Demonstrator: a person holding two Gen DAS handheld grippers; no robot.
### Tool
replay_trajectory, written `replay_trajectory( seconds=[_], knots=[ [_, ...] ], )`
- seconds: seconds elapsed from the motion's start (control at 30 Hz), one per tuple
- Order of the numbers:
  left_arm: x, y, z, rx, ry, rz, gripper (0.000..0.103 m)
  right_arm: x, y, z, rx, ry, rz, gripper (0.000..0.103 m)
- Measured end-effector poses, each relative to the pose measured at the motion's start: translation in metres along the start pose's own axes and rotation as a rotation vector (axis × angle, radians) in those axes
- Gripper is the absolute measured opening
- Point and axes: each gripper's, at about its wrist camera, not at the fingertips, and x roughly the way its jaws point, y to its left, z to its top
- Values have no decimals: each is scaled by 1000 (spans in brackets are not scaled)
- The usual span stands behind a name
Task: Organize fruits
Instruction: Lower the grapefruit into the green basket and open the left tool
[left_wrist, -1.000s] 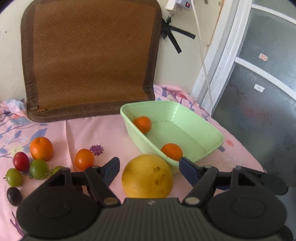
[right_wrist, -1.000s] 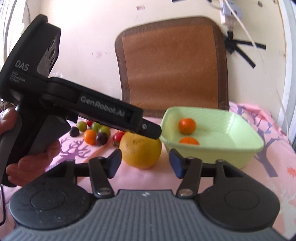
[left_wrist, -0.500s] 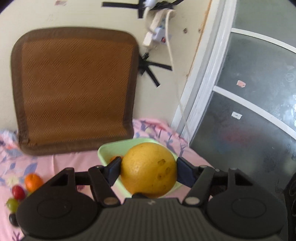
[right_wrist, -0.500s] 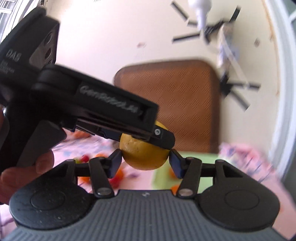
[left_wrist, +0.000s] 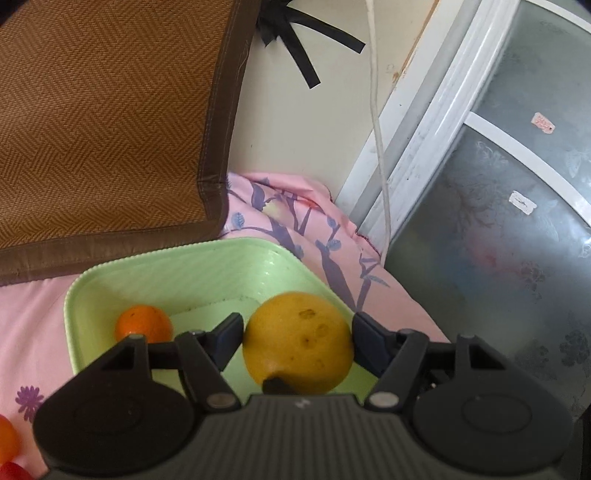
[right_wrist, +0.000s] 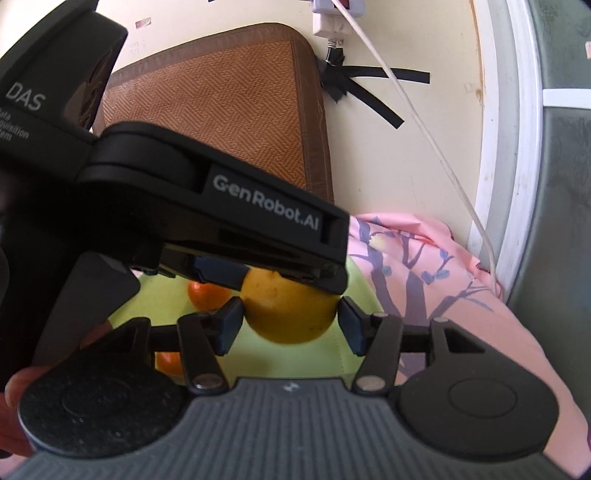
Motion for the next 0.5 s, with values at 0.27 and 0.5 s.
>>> replay_trajectory(
  seconds=[0.27, 0.5],
  knots=[
    [-75, -5, -2, 29, -168, 7, 68, -21, -9, -8, 71, -127, -42, 59],
    [-248, 59, -44, -27, -361, 171, 69, -42, -24, -7, 147, -281, -118, 57]
  ],
)
